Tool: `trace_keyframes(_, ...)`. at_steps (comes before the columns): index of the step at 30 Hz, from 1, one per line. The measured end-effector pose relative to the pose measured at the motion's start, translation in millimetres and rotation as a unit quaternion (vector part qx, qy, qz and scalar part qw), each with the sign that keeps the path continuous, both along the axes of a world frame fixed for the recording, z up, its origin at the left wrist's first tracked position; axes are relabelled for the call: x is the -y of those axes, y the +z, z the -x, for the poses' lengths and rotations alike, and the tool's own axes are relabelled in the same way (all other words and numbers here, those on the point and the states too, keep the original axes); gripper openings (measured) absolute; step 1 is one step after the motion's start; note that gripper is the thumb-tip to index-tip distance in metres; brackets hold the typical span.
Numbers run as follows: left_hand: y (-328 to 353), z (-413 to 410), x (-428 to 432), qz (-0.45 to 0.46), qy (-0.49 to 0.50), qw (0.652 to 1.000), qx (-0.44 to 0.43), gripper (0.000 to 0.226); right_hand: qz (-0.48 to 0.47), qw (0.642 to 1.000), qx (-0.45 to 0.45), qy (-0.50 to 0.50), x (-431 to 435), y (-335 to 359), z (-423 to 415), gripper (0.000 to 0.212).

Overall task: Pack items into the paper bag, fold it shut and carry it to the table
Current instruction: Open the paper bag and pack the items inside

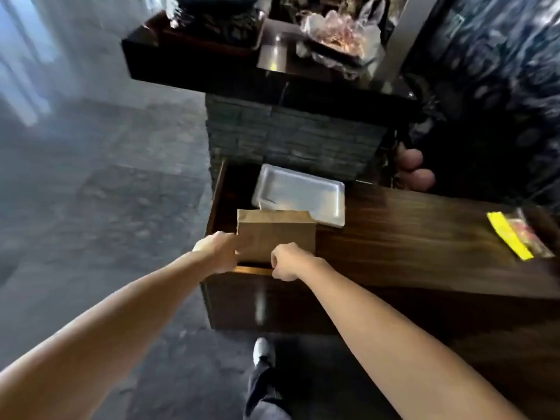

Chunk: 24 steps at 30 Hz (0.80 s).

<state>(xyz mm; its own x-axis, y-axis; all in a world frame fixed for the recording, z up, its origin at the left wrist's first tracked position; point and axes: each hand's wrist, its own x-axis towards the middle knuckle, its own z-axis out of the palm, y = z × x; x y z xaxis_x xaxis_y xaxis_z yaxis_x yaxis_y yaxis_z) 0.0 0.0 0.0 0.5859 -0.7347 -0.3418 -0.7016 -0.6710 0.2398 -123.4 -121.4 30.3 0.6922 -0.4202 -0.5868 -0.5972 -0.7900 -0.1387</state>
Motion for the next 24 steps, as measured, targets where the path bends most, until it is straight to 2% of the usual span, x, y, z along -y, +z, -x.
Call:
trace_keyframes(2,-5.3,-5.1,31.9,0.063,-0.021,0.996,0.053,0.037,0.008,0.996,0.061,-0.058,35.4,-5.6,1.2,0.025)
trace_keyframes(4,-13.1,-6.6,61.3,0.073,-0.068,0.987,0.129,0.049,0.035,0.984,0.145,-0.099,66.4,-15.2,3.3,0.029)
trace_keyframes(6,-20.0,-13.2,84.3,0.073,-0.09,0.982,0.15,0.05,0.068,0.971,0.213,-0.089,90.0,-30.2,-3.0,0.035)
trace_keyframes(8,-30.4,-20.6,98.0,0.107,-0.081,0.984,0.12,0.035,0.073,0.962,0.258,-0.044,107.2,-45.0,-14.3,0.036)
trace_keyframes(10,-33.7,-25.4,103.6,0.132,-0.062,0.988,0.051,0.024,0.058,0.962,0.265,0.016,119.4,-57.4,-25.3,0.03)
trace_keyframes(13,-34.8,-37.1,91.8,0.157,-0.012,0.987,-0.003,0.018,0.033,0.957,0.284,0.044,133.5,-69.6,-28.2,0.028)
trace_keyframes(16,-41.3,-43.0,68.1,0.19,0.105,0.975,-0.046,0.019,-0.015,0.949,0.313,-0.04,158.0,-82.4,-14.2,0.033)
trace_keyframes(19,-42.3,-45.1,64.6,0.187,0.256,0.937,-0.15,0.018,-0.088,0.937,0.304,-0.15,166.8,-88.1,-2.0,0.033)
trace_keyframes(22,-42.1,-47.5,71.0,0.223,0.298,0.9,-0.227,0.015,-0.153,0.918,0.293,-0.219,161.4,-92.1,0.6,0.024)
trace_keyframes(24,-39.5,-47.2,73.6,0.249,0.344,0.869,-0.253,0.03,-0.181,0.89,0.313,-0.276,158.8,-93.1,-1.8,0.02)
